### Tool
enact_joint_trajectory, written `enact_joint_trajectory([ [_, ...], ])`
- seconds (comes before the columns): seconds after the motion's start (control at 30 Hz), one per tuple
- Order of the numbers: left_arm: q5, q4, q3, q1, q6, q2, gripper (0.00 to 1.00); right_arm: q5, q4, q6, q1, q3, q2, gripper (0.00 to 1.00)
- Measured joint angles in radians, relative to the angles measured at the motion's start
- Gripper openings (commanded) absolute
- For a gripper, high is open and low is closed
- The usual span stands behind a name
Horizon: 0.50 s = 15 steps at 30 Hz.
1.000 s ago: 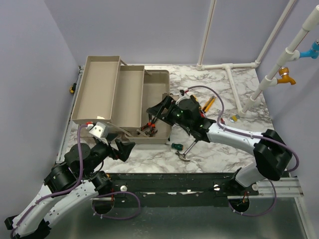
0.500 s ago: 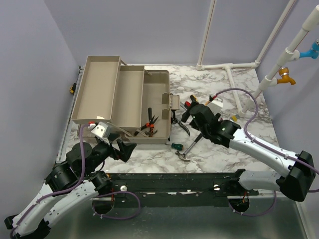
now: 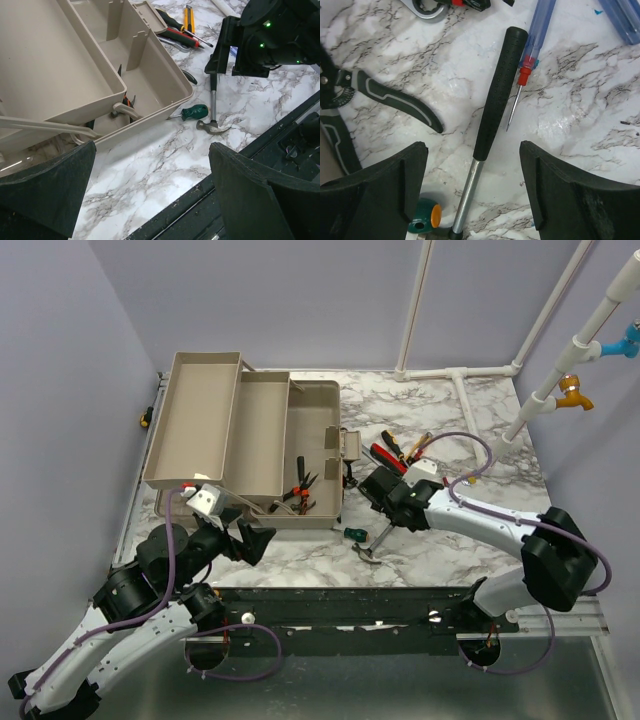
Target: Pack the tool kit
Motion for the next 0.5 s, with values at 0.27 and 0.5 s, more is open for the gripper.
enact_joint_trajectory([
  [0.27, 0.005, -0.002, 0.000, 0.000, 0.000, -0.004, 0.99, -0.001, 0.023, 0.072, -0.029, -0.016, 0.118, 0.71],
  [0.5, 0.008, -0.003, -0.001, 0.000, 0.000, -0.007, 0.99, -0.013, 0.079, 0.106, -0.062, -0.079, 0.151, 0.47],
])
